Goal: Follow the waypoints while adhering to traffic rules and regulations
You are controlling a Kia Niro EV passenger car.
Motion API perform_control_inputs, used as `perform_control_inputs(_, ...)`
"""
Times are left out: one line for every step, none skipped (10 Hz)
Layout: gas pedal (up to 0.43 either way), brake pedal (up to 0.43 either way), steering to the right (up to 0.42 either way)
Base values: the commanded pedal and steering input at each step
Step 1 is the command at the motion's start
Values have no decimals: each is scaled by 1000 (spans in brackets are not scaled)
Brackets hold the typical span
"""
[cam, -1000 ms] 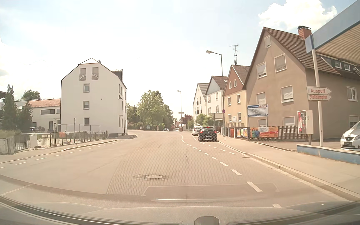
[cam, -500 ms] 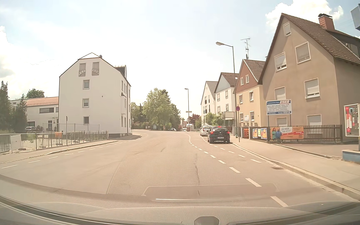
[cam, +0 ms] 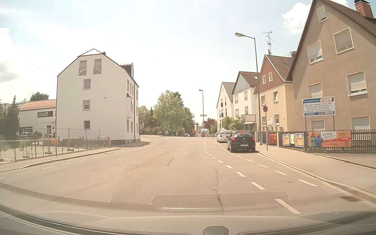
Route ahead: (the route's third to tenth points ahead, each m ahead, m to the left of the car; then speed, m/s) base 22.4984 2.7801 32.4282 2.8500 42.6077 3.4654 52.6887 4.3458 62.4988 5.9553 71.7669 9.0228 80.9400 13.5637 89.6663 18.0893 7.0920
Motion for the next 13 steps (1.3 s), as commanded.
perform_control_inputs(150,0,-38)
perform_control_inputs(150,0,-38)
perform_control_inputs(150,0,-36)
perform_control_inputs(150,0,-28)
perform_control_inputs(150,0,-24)
perform_control_inputs(150,0,-23)
perform_control_inputs(150,0,-22)
perform_control_inputs(150,0,-21)
perform_control_inputs(150,0,-21)
perform_control_inputs(150,0,-16)
perform_control_inputs(150,0,-10)
perform_control_inputs(150,0,-6)
perform_control_inputs(150,0,-4)
